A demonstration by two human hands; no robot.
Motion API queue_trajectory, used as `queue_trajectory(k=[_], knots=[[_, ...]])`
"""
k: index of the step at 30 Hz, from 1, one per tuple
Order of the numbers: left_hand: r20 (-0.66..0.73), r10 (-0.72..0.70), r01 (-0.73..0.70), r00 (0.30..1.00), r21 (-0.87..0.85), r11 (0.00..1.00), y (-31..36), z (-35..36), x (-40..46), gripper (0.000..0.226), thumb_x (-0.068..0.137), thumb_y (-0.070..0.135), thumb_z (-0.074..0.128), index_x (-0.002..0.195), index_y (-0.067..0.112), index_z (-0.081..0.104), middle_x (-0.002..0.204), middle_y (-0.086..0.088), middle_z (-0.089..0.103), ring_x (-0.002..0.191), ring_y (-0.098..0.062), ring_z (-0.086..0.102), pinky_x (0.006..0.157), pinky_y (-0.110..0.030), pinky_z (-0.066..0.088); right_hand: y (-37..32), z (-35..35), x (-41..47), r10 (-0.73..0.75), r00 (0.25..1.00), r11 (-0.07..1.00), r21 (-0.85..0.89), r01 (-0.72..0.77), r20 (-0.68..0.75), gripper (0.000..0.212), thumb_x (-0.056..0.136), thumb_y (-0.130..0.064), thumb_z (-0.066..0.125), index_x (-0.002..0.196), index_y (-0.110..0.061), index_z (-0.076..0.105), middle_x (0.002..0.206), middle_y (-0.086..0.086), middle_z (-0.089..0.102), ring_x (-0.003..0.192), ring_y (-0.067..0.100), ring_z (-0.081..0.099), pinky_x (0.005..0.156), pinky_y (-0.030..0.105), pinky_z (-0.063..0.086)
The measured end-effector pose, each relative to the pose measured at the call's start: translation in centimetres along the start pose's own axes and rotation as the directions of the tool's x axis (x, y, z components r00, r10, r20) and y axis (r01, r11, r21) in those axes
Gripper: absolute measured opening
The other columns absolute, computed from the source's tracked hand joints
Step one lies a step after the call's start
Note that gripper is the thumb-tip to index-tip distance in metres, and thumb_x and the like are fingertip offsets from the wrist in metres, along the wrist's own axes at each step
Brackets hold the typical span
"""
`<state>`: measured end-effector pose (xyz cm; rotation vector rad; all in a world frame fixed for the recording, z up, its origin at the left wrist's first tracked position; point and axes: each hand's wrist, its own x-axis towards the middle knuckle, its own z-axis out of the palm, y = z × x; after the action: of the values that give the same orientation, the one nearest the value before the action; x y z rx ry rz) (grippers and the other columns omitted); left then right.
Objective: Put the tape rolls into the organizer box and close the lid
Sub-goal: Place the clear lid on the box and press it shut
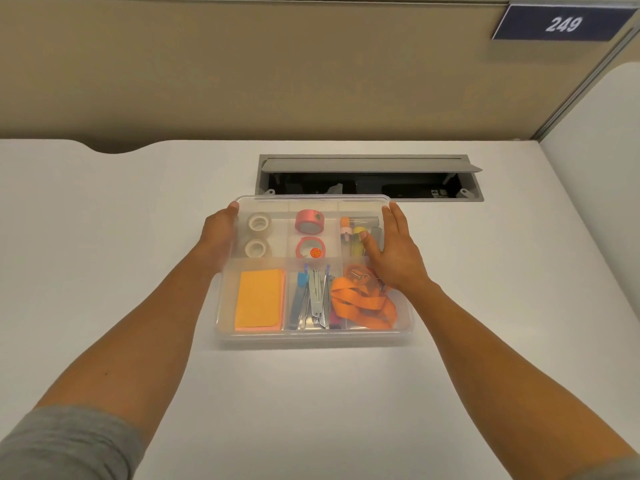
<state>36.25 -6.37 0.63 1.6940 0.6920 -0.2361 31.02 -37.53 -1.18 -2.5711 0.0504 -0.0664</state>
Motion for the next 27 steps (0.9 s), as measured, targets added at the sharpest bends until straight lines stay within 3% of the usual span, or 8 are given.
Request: queue_trajectory(k=[6,9,14,19,22,25,27], knots=[[-0.023,0.017,-0.018,1.0,-0.028,0.999,-0.1,0.0,-0.1,0.033,0.09,0.051,0.049,0.068,0.025,0.053,0.07,0.004,0.053,0.063,-0.014,0.048,0.057,-0.029,0.038,0.0,0.1,-0.1,0.006,1.0,1.0,0.017,-0.006,0.0,0.072,0.094,-0.057,0.037,0.151,-0.021,0.013,0.161,-0.002,0.009,0.14,0.024,0.03,0.104,0.04,0.037],[-0.022,0.03,-0.03,0.999,-0.006,1.0,0.2,-0.2,-0.1,0.033,0.09,0.049,0.049,0.074,0.021,0.056,0.075,0.001,0.053,0.065,-0.015,0.048,0.062,-0.03,0.04,-0.1,0.0,-0.1,0.019,1.0,1.0,0.02,-0.019,-0.011,0.072,0.093,-0.058,0.038,0.15,-0.02,0.015,0.161,-0.001,0.011,0.139,0.024,0.033,0.103,0.04,0.038],[-0.032,0.037,-0.026,0.999,0.276,0.961,0.6,-1.0,-1.4,0.054,0.091,0.063,0.034,0.084,0.014,0.056,0.079,-0.005,0.055,0.067,-0.021,0.05,0.056,-0.031,0.039,-0.2,-0.2,-0.2,0.044,0.998,0.999,0.01,-0.044,-0.037,0.07,0.092,-0.059,0.04,0.149,-0.021,0.023,0.16,-0.002,0.017,0.139,0.024,0.032,0.106,0.043,0.035],[-0.13,0.1,-0.049,0.986,0.346,0.937,-0.2,-2.1,-4.4,0.068,0.091,0.065,0.027,0.092,0.006,0.06,0.093,-0.015,0.064,0.083,-0.031,0.06,0.076,-0.041,0.054,-0.7,-1.3,-0.8,0.036,0.988,0.997,0.079,-0.024,-0.149,0.058,0.094,-0.054,0.041,0.142,-0.021,0.037,0.151,0.003,0.036,0.136,0.023,0.036,0.107,0.041,0.032],[-0.192,0.197,-0.105,0.961,0.409,0.906,-2.3,-2.4,-7.2,0.064,0.09,0.064,0.032,0.099,0.007,0.059,0.098,-0.012,0.064,0.092,-0.035,0.059,0.085,-0.046,0.051,-1.2,-2.6,-1.5,0.032,0.957,0.992,0.129,0.006,-0.289,0.049,0.096,-0.05,0.041,0.134,-0.02,0.046,0.138,0.004,0.052,0.126,0.022,0.047,0.103,0.037,0.035],[-0.251,0.248,-0.104,0.936,0.476,0.873,-4.8,-2.5,-9.9,0.057,0.09,0.063,0.034,0.101,0.012,0.056,0.096,-0.006,0.058,0.09,-0.032,0.054,0.08,-0.042,0.044,-1.3,-3.8,-2.8,0.117,0.928,0.984,0.165,-0.061,-0.355,0.043,0.096,-0.047,0.044,0.13,-0.02,0.049,0.132,0.004,0.056,0.12,0.022,0.051,0.099,0.04,0.041],[-0.289,0.269,-0.084,0.919,0.522,0.849,-6.1,-2.4,-11.4,0.052,0.091,0.061,0.033,0.101,0.014,0.054,0.092,-0.003,0.055,0.085,-0.03,0.05,0.076,-0.04,0.04,-1.2,-4.0,-4.4,0.239,0.901,0.96,0.226,-0.164,-0.362,0.04,0.094,-0.046,0.046,0.124,-0.021,0.051,0.122,0.003,0.06,0.11,0.021,0.056,0.087,0.038,0.047]])
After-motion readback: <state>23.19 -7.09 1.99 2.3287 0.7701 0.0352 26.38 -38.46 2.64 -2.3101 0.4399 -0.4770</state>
